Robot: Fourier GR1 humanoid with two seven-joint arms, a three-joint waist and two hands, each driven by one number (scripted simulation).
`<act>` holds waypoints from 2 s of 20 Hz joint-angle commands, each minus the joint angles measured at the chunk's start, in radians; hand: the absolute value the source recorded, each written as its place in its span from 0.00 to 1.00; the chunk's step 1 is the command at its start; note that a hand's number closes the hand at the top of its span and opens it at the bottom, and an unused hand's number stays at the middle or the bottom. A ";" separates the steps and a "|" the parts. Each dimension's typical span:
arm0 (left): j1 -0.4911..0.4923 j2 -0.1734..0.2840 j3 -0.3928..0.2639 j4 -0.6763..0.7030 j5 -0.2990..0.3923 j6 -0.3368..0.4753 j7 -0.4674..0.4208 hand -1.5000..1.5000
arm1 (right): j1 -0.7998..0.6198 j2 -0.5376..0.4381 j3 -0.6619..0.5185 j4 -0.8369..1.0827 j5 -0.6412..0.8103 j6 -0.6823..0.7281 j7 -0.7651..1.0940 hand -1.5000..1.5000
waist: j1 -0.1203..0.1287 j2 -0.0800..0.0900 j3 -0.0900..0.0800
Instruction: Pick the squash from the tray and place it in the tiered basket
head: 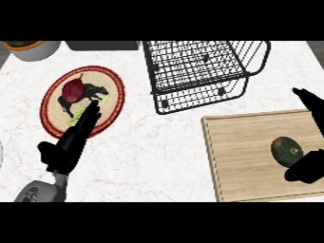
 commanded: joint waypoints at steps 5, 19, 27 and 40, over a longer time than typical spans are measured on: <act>-0.036 -0.010 0.018 0.017 0.000 -0.035 0.022 0.50 | -0.005 0.023 -0.004 -0.004 0.107 -0.010 0.193 0.00 | 0.011 0.007 0.004; -0.024 -0.047 0.033 0.015 -0.047 -0.023 0.015 0.50 | 0.119 0.206 0.068 0.185 0.292 -0.058 0.111 0.00 | 0.014 0.009 0.004; 0.006 -0.046 0.059 -0.009 -0.054 -0.055 0.014 0.50 | 0.220 0.234 -0.008 0.200 0.345 -0.042 0.080 0.00 | 0.010 0.006 0.004; 0.013 -0.099 0.115 0.022 -0.115 -0.115 -0.014 0.50 | 0.221 0.379 -0.143 0.399 0.472 -0.002 -0.149 0.00 | 0.012 0.008 0.004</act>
